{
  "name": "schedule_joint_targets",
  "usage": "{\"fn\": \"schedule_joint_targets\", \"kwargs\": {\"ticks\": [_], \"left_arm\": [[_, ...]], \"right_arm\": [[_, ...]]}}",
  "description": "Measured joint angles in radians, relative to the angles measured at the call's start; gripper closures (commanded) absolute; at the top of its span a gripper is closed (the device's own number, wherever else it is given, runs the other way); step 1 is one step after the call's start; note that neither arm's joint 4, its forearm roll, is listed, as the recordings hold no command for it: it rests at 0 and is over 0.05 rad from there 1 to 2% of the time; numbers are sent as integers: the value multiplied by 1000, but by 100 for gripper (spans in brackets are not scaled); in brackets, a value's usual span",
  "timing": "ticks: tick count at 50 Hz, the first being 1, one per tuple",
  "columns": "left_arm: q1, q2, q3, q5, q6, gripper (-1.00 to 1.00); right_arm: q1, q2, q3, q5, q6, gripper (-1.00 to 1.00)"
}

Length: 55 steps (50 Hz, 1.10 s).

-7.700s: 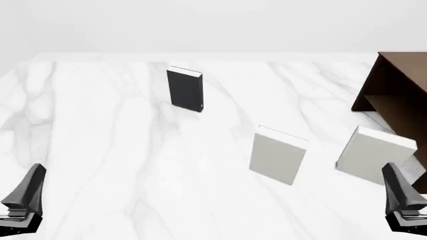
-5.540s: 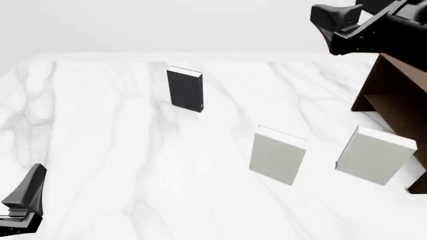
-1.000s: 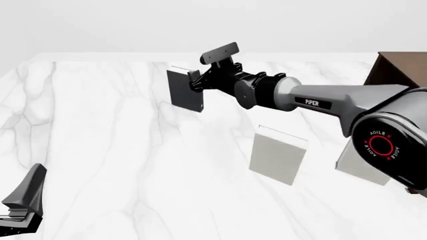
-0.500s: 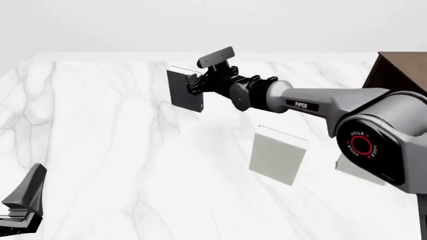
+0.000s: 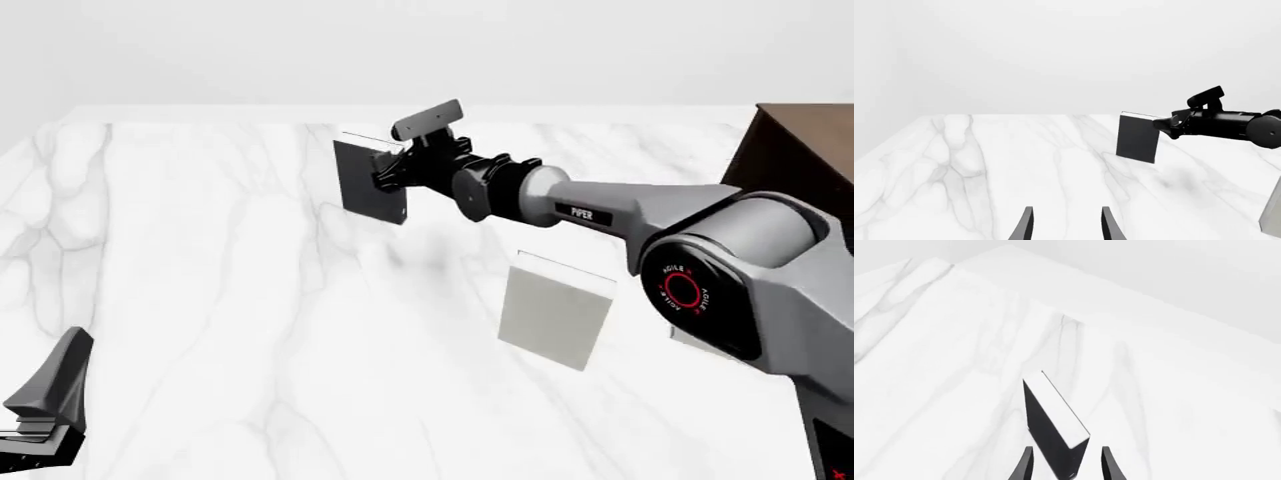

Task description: Pick up the book on the left and place it on top of the shelf.

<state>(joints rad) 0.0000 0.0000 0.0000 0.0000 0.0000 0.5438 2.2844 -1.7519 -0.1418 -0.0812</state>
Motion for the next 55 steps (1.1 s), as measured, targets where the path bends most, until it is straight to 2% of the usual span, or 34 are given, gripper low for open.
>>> {"fn": "schedule_joint_targets", "kwargs": {"ticks": [55], "left_arm": [[0, 0, 0, 0, 0, -100]], "right_arm": [[-2, 173, -163, 50, 14, -100]]}}
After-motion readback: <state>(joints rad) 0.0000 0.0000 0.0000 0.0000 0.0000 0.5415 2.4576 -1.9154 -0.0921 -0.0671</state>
